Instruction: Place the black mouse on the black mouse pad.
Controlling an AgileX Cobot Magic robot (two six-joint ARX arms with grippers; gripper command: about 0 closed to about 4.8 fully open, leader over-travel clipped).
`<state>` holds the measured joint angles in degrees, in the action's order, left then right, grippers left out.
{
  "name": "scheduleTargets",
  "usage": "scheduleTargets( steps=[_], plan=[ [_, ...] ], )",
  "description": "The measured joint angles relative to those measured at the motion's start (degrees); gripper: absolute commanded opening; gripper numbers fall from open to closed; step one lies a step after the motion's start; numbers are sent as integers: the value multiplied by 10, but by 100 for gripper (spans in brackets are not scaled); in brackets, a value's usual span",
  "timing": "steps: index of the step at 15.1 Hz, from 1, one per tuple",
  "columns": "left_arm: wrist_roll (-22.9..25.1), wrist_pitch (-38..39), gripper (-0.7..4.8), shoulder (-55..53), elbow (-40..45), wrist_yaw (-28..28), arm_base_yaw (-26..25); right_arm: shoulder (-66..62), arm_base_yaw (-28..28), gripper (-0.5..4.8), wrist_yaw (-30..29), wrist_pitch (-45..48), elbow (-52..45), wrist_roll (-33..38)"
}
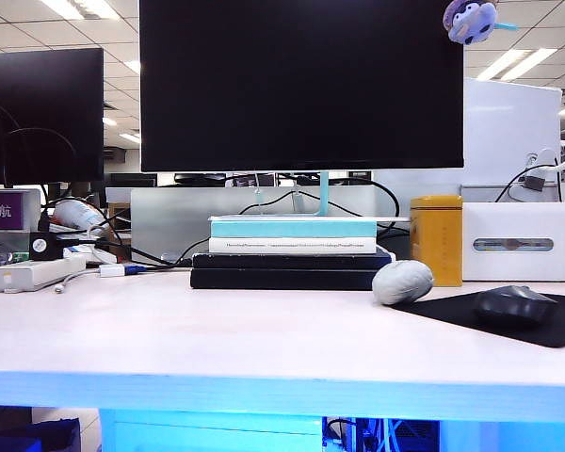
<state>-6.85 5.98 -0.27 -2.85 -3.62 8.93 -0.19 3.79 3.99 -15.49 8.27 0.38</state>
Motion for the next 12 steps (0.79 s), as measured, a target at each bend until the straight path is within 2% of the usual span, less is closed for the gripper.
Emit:
scheduleTargets(
  steps=[4,9,12],
  plan=[
    [14,-35,-6,0,25,0,0,0,0,-6,-37,2,-22,-3],
    [30,-16,-6,0,25,0,0,0,0,-6,-56,2,-37,-3],
    [47,5,-6,0,25,-1,0,0,0,-6,-79,39,-70,-3]
  ],
)
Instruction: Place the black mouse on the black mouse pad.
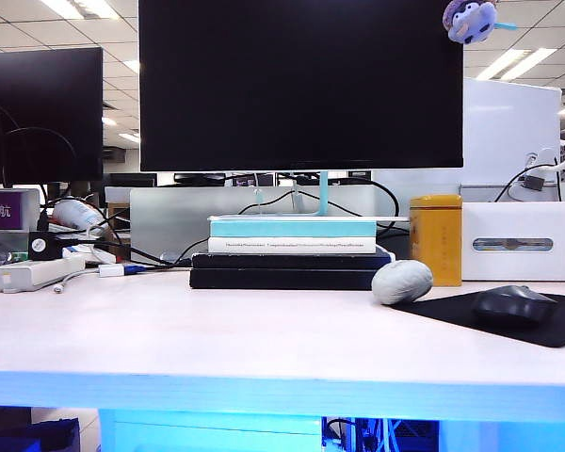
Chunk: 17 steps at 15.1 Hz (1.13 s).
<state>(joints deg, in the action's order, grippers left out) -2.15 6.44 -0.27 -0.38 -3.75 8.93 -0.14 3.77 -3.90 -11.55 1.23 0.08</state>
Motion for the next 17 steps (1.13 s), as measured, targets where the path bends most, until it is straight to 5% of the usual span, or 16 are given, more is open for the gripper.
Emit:
scheduleTargets(
  steps=[17],
  plan=[
    [-7,25,-5,0,0,-1,0,0,0,-5,-22,21,-7,-1]
  ],
)
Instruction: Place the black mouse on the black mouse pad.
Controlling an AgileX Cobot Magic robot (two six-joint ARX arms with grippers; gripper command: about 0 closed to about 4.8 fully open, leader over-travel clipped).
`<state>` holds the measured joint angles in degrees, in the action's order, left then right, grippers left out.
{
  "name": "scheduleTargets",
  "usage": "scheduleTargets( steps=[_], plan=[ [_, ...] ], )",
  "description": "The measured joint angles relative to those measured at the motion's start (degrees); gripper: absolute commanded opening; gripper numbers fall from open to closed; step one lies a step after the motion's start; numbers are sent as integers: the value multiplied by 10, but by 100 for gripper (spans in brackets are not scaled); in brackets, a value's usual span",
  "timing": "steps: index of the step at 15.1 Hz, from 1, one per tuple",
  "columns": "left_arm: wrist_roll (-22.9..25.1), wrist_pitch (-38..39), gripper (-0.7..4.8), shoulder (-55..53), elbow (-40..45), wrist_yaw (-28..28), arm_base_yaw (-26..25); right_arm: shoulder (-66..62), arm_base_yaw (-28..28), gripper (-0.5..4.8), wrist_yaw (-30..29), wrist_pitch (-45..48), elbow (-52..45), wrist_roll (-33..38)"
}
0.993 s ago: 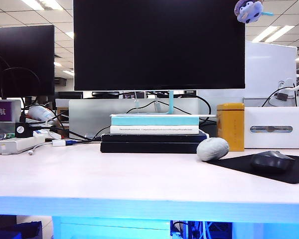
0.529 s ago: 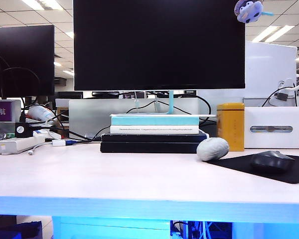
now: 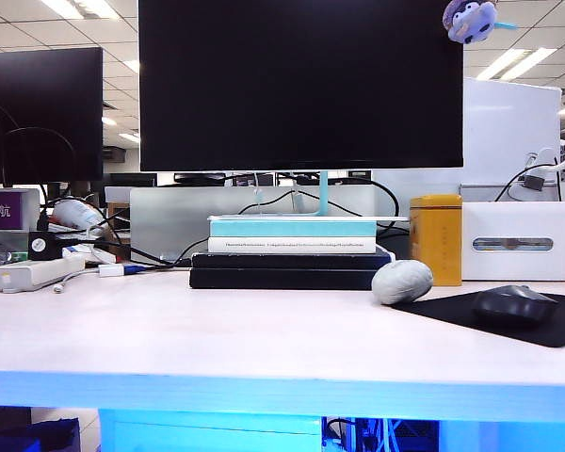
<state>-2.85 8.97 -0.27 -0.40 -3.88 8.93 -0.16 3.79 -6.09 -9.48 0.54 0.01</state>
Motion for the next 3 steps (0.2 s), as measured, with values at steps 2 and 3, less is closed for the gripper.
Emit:
scheduleTargets(
  steps=[2,3],
  plan=[
    [0,0,-5,0,0,0,0,0,0,-6,0,0,0,0],
    [0,0,-5,0,0,0,0,0,0,-6,0,0,0,0]
  ],
)
